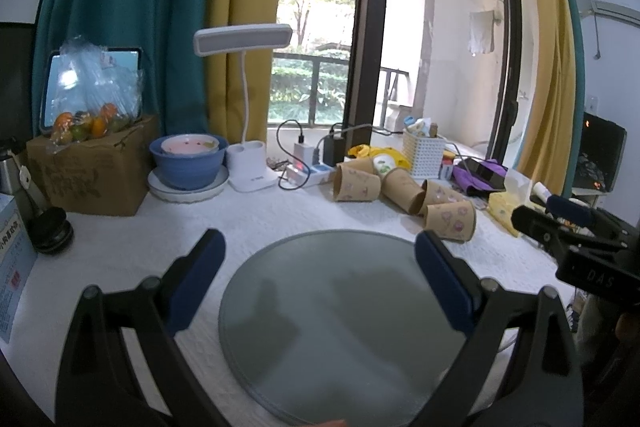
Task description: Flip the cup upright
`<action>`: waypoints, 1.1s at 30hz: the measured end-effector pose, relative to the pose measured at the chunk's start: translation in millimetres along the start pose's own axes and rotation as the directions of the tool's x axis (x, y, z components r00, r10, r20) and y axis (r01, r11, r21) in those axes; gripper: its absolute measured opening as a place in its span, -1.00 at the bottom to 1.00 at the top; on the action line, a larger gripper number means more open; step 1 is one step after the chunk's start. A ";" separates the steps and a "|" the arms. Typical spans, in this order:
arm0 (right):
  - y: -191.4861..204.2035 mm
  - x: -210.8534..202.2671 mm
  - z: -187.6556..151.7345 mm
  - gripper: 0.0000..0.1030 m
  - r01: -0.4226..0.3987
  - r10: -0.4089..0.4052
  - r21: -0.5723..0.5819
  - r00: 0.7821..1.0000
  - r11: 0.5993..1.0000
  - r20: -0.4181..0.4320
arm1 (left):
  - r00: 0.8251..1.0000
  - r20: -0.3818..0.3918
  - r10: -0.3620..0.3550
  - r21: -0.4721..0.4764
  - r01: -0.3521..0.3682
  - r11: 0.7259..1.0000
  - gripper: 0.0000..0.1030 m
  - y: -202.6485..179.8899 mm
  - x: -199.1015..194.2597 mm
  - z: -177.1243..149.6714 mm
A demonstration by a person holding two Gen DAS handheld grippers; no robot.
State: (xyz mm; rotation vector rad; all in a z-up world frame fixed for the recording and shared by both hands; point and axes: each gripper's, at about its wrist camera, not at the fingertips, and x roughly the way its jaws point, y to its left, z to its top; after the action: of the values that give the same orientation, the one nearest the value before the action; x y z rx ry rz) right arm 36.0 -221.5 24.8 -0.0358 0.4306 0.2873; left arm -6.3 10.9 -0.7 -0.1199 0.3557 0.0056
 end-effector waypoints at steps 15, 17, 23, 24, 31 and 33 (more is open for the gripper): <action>-1.5 0.4 -0.2 0.63 -0.001 0.001 0.001 1.000 1.000 0.000 | 1.000 -0.001 0.000 0.000 0.000 1.000 0.88 0.9 0.0 -0.2; 0.0 0.5 0.1 0.63 0.000 0.000 0.002 1.000 1.000 -0.001 | 1.000 0.000 -0.001 0.000 0.001 1.000 0.88 0.9 -0.1 -0.5; -2.8 2.6 -1.9 0.63 0.000 0.000 0.004 1.000 1.000 -0.005 | 1.000 -0.008 -0.002 0.004 0.002 1.000 0.88 3.3 4.1 -1.0; -4.6 4.8 -2.7 0.63 0.000 0.000 0.005 1.000 1.000 -0.007 | 1.000 -0.011 -0.003 0.004 0.003 1.000 0.88 3.6 5.6 -1.3; -21.8 29.3 -6.2 0.63 0.019 -0.018 0.024 0.999 1.000 -0.038 | 0.997 -0.069 -0.036 0.019 0.038 0.999 0.88 -2.7 32.7 -3.0; -31.0 40.5 -6.6 0.63 0.026 -0.024 0.036 0.998 0.999 -0.051 | 0.994 -0.095 -0.049 0.022 0.051 0.998 0.88 -5.8 46.1 -2.5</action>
State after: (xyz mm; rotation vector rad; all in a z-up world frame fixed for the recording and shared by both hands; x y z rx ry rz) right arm 77.2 -241.0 1.1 -0.0125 0.4857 0.2543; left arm 36.3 4.2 -18.4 -0.1054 0.4467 -0.0541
